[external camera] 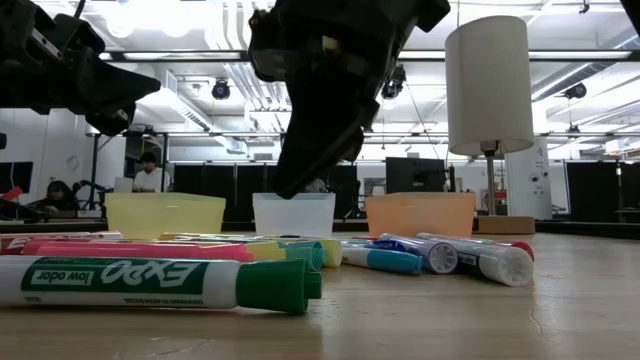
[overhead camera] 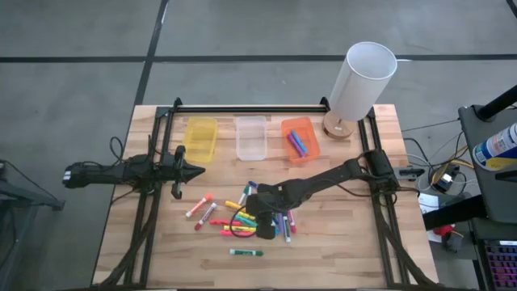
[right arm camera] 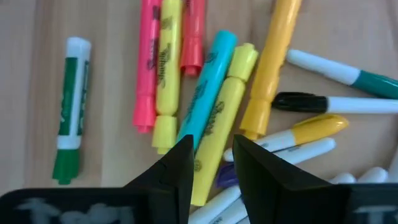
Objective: Pick & Place Markers
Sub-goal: Put the top large light yellow highlighter pen into the orange bin
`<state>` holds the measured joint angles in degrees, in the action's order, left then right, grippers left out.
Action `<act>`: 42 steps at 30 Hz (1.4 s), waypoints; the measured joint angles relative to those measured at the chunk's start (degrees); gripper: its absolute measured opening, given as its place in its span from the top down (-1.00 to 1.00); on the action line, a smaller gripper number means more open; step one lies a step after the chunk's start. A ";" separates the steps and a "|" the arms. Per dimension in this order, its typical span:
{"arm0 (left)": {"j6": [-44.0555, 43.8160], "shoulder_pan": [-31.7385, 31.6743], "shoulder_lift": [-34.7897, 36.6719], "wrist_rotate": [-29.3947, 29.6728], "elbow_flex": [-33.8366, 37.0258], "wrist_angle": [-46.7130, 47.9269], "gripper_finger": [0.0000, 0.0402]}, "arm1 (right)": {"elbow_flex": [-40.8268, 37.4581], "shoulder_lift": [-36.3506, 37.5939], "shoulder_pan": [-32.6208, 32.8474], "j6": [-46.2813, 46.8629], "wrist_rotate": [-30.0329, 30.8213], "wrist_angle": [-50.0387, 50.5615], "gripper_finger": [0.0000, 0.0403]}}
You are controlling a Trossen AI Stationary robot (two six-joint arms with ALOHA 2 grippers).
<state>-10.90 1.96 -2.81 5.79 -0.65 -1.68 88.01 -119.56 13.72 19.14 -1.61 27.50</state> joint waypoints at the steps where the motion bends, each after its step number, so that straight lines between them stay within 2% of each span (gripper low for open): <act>1: 0.00 0.01 0.00 0.03 0.01 -0.01 1.00 | 0.00 -0.20 0.08 0.02 -0.02 0.00 0.50; 19: 0.00 0.02 -0.02 0.03 0.01 0.01 1.00 | -0.07 -4.92 1.02 0.37 -2.78 1.03 0.53; 42: -0.02 0.02 -0.02 0.01 0.01 0.01 1.00 | 0.62 -6.13 0.56 -0.24 2.30 1.96 0.66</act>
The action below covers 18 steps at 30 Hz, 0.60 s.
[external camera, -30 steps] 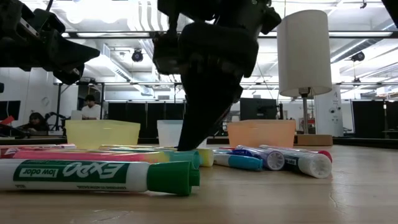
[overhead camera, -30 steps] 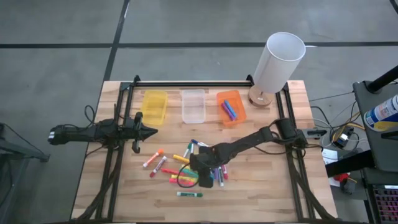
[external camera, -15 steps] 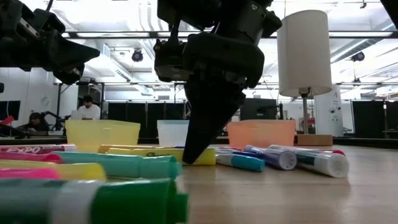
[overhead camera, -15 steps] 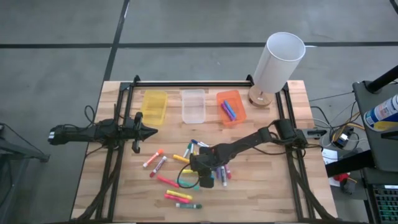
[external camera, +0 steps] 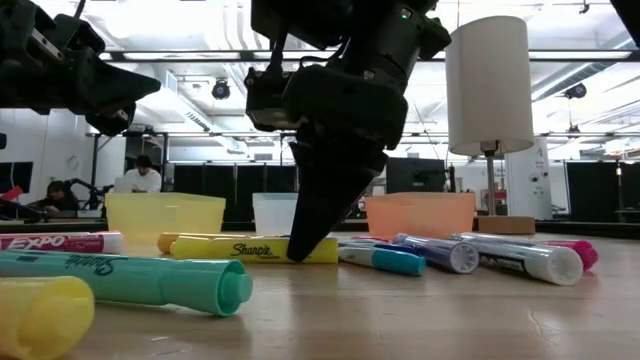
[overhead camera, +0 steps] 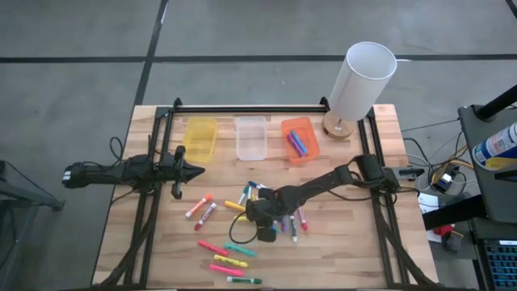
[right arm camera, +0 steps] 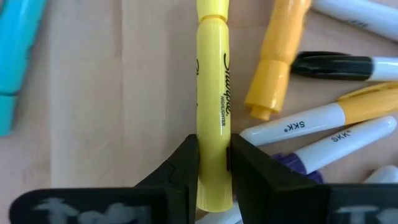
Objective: Pick & Place Markers
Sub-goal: Put the top large light yellow highlighter pen into the orange bin
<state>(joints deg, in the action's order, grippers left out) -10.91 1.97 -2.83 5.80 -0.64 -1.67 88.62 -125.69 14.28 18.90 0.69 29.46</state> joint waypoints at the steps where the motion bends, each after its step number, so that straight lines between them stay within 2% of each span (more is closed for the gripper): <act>1: 0.00 0.00 0.00 0.00 0.00 0.00 1.00 | 0.29 -0.04 -0.04 0.00 0.02 0.27 0.66; 18: 0.00 0.01 0.00 0.00 0.00 0.00 1.00 | 1.59 -0.20 -0.06 -0.20 0.15 0.52 0.67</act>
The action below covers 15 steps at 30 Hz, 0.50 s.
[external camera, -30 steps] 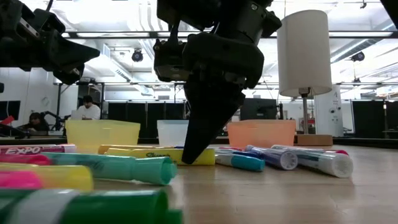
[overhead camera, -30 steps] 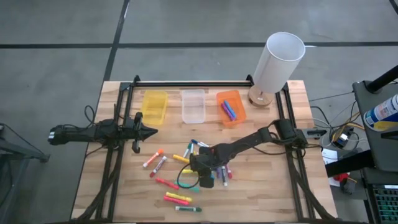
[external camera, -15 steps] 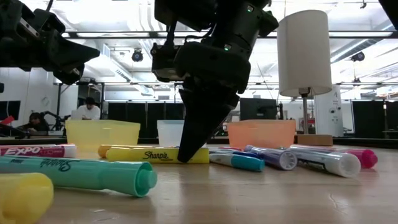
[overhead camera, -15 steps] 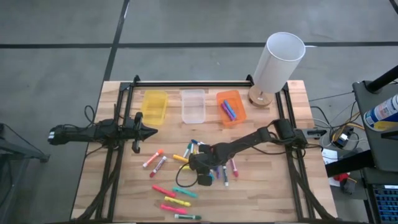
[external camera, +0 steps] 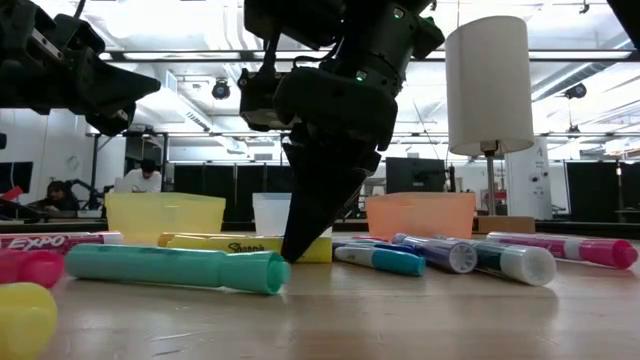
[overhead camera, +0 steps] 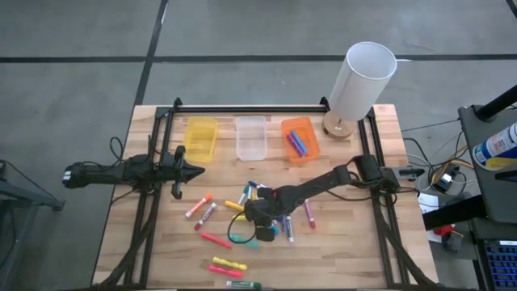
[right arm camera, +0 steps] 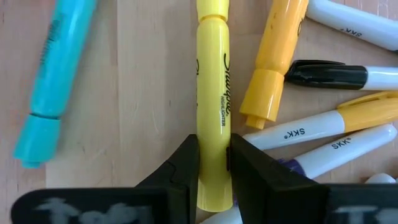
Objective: Pick & Place Markers
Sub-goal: Put the top large light yellow highlighter pen into the orange bin
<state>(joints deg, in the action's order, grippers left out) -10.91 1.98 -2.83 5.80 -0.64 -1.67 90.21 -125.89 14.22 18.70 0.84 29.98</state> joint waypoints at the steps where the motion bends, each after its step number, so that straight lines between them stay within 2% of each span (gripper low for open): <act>1: 0.02 -0.01 0.00 0.00 0.00 0.00 1.00 | 0.00 0.00 0.00 0.17 0.00 -0.02 0.67; 7: 0.02 -0.02 0.00 0.00 0.00 0.00 1.00 | 0.00 0.96 -0.17 0.14 0.64 0.36 0.67; 15: 0.02 -0.02 0.00 0.00 -0.02 0.00 1.00 | 0.02 5.75 -1.68 -0.68 2.91 3.34 0.67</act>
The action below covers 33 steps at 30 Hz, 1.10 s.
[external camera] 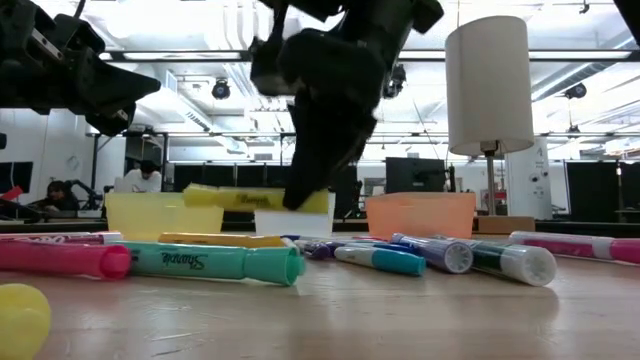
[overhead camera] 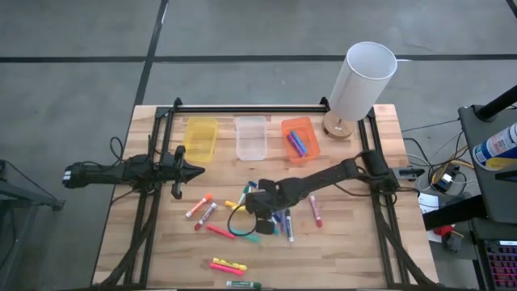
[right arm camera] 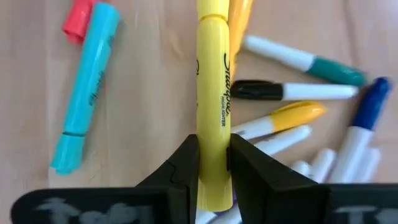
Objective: Pick & Place Markers
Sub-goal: Put the top large light yellow highlighter pen into the orange bin
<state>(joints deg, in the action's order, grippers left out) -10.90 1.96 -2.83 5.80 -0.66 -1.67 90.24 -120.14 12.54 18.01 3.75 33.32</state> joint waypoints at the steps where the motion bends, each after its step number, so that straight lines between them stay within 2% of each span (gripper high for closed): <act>1: 0.00 0.00 0.00 0.02 0.02 0.00 1.00 | 0.00 0.78 -0.20 -0.10 0.85 1.03 0.67; 4: -0.02 0.02 0.00 0.02 0.02 0.00 1.00 | 0.07 3.46 -0.95 -0.45 3.99 5.11 0.67; 13: -0.01 0.00 -0.02 0.02 0.02 0.00 1.00 | -0.17 11.80 -5.71 -0.01 18.98 21.76 0.67; 18: -0.01 0.01 -0.02 0.01 0.00 0.00 1.00 | -0.48 15.92 -10.53 5.46 23.23 25.97 0.67; 24: -0.02 0.02 -0.02 0.00 0.02 0.00 1.00 | -0.70 17.40 -17.02 14.14 23.47 31.08 0.67; 33: 0.00 0.02 -0.02 0.00 0.02 0.00 1.00 | -4.80 16.63 -25.06 18.89 21.72 32.51 0.67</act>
<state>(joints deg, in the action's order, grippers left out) -10.90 1.98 -2.85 5.80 -0.64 -1.67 85.44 -103.50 -12.53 36.90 25.47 65.83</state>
